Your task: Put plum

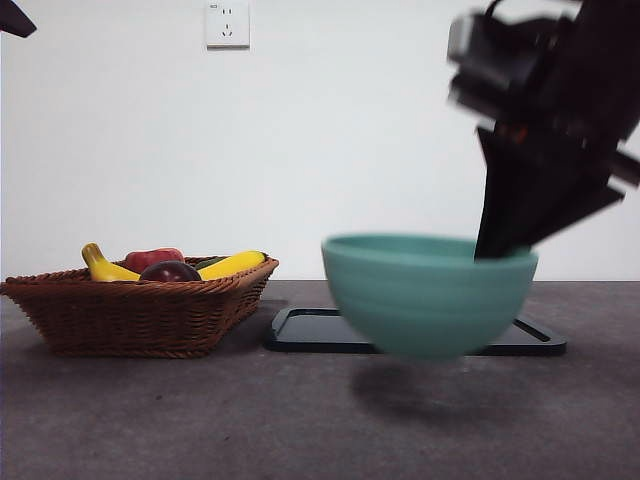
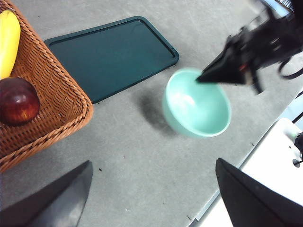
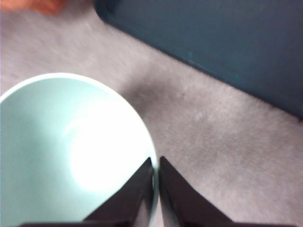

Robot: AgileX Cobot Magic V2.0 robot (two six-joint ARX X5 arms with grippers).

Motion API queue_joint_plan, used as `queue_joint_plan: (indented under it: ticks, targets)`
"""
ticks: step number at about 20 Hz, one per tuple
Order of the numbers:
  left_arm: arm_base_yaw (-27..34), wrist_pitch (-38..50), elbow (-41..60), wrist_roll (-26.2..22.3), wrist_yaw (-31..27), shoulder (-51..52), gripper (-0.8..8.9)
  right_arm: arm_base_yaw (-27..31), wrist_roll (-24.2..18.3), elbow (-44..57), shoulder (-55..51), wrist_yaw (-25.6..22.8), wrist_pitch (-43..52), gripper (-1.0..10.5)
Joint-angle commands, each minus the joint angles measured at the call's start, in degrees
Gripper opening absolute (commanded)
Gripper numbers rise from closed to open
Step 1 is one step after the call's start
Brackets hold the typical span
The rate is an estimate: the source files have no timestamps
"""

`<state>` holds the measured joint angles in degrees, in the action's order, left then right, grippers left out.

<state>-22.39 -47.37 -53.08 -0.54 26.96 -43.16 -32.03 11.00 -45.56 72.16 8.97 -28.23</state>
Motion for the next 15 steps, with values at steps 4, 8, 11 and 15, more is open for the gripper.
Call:
queue_joint_plan:
  ticks: [4, 8, 11, 15]
  targets:
    - [-0.2, 0.5, -0.6, 0.0, 0.2, -0.3, 4.06, -1.4, 1.0, -0.5, 6.8, 0.0, 3.8, 0.1]
    - [-0.2, 0.5, -0.6, 0.0, 0.2, -0.3, 4.06, -2.4, 1.0, -0.5, 8.8, -0.3, 4.0, 0.1]
    - [-0.2, 0.5, -0.6, -0.1, 0.2, -0.3, 4.06, -2.7, 1.0, -0.5, 8.8, -0.5, 4.1, 0.1]
    - [-0.2, 0.5, -0.6, -0.1, 0.2, -0.3, 4.06, -2.7, 1.0, -0.5, 8.8, -0.4, 3.0, 0.9]
